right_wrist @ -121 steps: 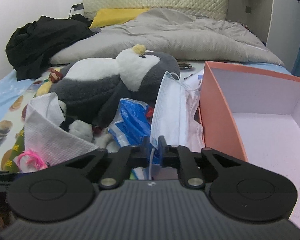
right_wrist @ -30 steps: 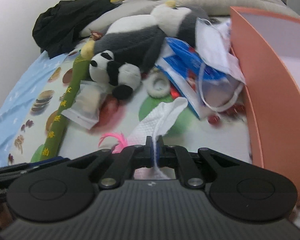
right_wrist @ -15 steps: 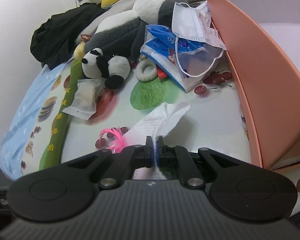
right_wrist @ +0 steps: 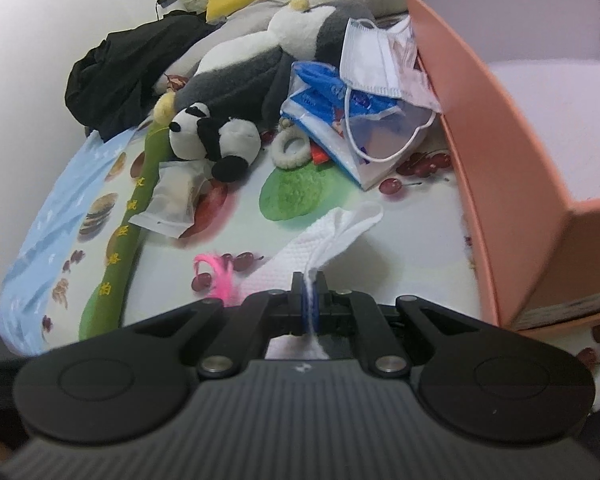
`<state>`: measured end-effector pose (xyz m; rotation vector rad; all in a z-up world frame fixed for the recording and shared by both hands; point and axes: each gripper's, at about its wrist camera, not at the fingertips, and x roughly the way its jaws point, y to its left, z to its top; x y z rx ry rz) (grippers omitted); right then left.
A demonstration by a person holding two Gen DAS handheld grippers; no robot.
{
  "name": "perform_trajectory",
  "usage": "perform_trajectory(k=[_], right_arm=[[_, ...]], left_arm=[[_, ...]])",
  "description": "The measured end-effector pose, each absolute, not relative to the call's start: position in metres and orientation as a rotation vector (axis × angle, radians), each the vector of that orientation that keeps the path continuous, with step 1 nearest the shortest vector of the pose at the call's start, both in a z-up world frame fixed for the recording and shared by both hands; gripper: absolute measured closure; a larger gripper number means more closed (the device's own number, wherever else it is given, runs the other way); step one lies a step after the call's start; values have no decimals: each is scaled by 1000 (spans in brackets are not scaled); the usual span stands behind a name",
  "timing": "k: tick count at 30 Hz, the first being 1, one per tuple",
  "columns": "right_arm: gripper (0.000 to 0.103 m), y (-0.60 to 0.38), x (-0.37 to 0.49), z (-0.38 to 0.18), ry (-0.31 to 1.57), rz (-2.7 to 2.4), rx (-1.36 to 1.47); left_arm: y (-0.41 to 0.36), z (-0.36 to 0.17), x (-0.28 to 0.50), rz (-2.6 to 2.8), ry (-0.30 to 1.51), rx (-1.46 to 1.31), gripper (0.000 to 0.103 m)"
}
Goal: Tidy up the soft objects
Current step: 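Lift the feather toy with the left tool while the right tool lifts the white wipe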
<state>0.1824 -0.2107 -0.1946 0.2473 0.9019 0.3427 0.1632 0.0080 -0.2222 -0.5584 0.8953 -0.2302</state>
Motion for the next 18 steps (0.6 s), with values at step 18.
perform_trajectory(k=[18], right_arm=[[97, -213, 165, -111, 713, 334, 107]], left_arm=[[7, -125, 170, -251, 782, -340, 69]])
